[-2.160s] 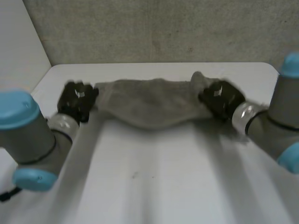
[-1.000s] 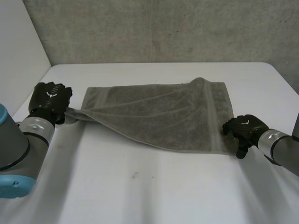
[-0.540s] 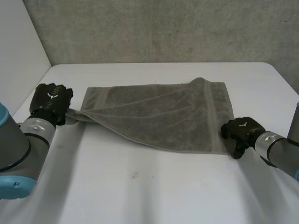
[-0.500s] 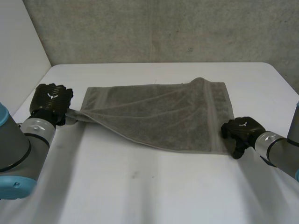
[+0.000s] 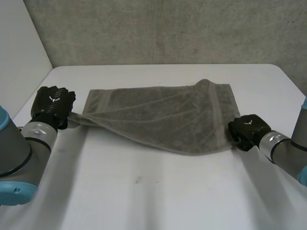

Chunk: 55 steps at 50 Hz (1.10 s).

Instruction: Fold the laundry

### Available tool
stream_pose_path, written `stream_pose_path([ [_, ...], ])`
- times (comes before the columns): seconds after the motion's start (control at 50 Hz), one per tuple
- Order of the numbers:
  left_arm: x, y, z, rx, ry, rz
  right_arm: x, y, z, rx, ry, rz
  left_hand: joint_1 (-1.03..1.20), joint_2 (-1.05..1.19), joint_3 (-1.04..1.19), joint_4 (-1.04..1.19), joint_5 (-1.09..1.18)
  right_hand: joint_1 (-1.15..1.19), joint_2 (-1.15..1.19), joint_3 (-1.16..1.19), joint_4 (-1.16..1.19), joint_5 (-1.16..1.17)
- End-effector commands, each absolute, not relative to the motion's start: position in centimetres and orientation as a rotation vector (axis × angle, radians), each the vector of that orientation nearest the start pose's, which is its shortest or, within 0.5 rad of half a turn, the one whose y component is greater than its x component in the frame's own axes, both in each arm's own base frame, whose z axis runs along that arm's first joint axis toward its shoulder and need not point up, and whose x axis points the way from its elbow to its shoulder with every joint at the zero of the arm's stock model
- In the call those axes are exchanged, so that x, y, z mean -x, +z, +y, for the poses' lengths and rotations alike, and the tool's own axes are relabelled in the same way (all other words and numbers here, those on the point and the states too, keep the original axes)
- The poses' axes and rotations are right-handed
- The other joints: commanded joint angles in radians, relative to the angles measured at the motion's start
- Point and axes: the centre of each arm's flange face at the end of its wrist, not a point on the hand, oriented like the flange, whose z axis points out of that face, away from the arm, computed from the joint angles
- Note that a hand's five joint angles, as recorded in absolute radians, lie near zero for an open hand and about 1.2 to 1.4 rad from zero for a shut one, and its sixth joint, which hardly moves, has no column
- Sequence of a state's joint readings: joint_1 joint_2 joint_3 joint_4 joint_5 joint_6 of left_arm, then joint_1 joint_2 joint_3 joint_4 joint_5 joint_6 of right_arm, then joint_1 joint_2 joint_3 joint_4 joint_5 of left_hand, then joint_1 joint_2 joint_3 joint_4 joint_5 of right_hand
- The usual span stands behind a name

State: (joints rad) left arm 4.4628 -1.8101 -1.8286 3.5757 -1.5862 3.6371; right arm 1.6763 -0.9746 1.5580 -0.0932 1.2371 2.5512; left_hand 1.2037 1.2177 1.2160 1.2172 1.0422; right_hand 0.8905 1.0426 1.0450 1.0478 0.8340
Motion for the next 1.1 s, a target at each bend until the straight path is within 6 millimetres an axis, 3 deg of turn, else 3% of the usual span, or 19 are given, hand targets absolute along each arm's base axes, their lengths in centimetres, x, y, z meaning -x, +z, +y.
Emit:
stream_pose_path([
  [0.02,20.8,19.5,-28.8,-0.782,-2.015,2.029,-19.7,13.6,-34.1,1.108,-1.766,2.353,0.193,0.179,0.180,0.179,0.180,0.506,0.354,0.351,0.348,0.388],
  [0.18,21.0,19.5,-28.5,-0.797,-2.005,2.035,-19.2,15.7,-33.6,1.018,-1.760,2.367,0.193,0.179,0.180,0.179,0.180,0.506,0.354,0.351,0.348,0.388],
  [0.36,21.6,19.4,-27.8,-0.836,-1.994,2.055,-19.3,15.6,-32.1,1.037,-1.598,2.408,0.193,0.179,0.180,0.179,0.180,0.506,0.354,0.351,0.348,0.388],
  [0.48,21.6,19.2,-27.8,-0.841,-1.988,2.061,-19.4,13.2,-32.2,1.026,-1.502,2.435,0.193,0.179,0.180,0.179,0.180,0.120,-0.032,-0.034,-0.037,0.002],
  [0.56,21.6,19.2,-27.9,-0.839,-1.988,2.061,-19.4,13.2,-32.4,1.021,-1.508,2.436,0.193,0.179,0.180,0.179,0.180,-0.171,-0.323,-0.325,-0.328,-0.289],
  [1.1,21.7,18.9,-27.8,-0.847,-1.978,2.072,-19.4,12.3,-32.9,1.035,-1.537,2.427,0.193,0.179,0.180,0.179,0.180,-0.157,-0.309,-0.311,-0.314,-0.275],
])
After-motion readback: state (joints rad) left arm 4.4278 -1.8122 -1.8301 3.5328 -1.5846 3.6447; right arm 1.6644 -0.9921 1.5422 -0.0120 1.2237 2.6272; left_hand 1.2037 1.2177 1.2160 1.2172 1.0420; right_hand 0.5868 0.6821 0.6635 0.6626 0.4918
